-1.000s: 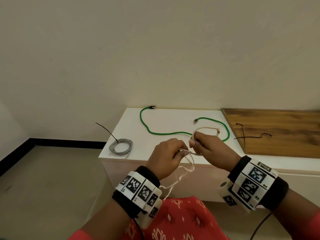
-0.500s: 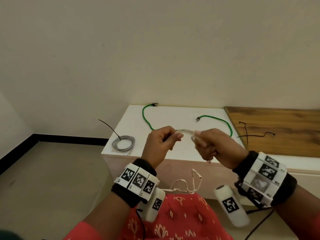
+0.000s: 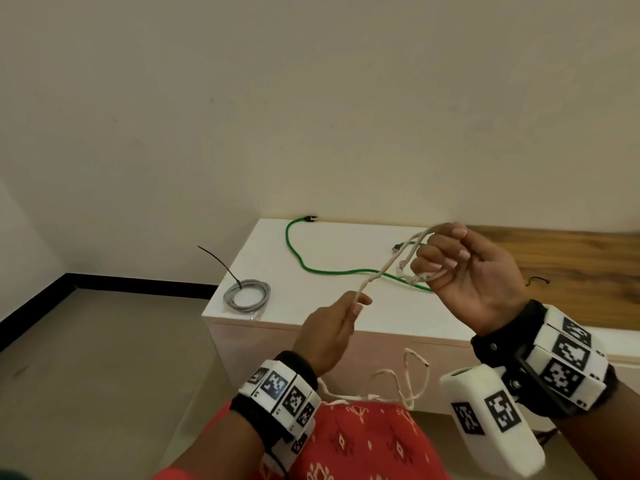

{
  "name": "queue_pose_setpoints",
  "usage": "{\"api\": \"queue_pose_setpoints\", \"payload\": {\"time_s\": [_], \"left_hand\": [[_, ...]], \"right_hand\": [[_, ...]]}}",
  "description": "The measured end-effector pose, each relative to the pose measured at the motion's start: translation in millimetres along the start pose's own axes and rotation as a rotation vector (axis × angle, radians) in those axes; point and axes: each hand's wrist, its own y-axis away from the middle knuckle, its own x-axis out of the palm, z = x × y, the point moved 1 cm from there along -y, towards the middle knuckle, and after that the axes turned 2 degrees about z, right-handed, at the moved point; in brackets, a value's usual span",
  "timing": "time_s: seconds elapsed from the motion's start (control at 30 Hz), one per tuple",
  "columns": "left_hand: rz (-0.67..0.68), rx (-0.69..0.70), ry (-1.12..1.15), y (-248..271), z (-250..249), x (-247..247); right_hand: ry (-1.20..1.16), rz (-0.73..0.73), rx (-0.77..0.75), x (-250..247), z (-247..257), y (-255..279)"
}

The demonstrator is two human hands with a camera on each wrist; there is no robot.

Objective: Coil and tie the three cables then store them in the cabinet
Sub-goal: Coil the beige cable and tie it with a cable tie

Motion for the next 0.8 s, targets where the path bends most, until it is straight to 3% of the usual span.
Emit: {"api": "queue_pose_setpoints", "payload": {"time_s": [0.1, 0.27, 0.37, 0.53, 0.63, 0.73, 0.8], "left_hand": [[0.078, 0.018, -0.350, 0.5, -11.2, 6.5], [0.186, 0.078, -0.720, -2.1, -27.8, 18.4], [0.234, 0.128, -0.811, -3.6, -34.7, 18.4], [0.111, 0.244, -0.907, -0.2, -38.7, 9.6], [0.026, 0.324, -0.956, -1.8, -29.6, 11.8], [-0.034, 0.191, -0.856, 0.8, -33.4, 5.8], [-0.089, -0.046, -0.710, 2.3, -35.6, -3.2]], "right_hand": [[-0.007, -0.056, -0.083, -4.6, 3.1, 0.0], [0.169, -0.069, -0.248, -2.1, -10.5, -3.9], [0.514, -0.210, -0.333, -0.4, -17.6, -1.2], [1.361, -0.200, -0.400, -11.7, -32.0, 1.7], [1.651, -0.215, -0.356, -11.6, -36.7, 3.9], [1.828, -0.222, -0.240, -15.2, -39.3, 3.3], [1.971, -0.238, -0.168, -19.5, -38.5, 1.7]]}}
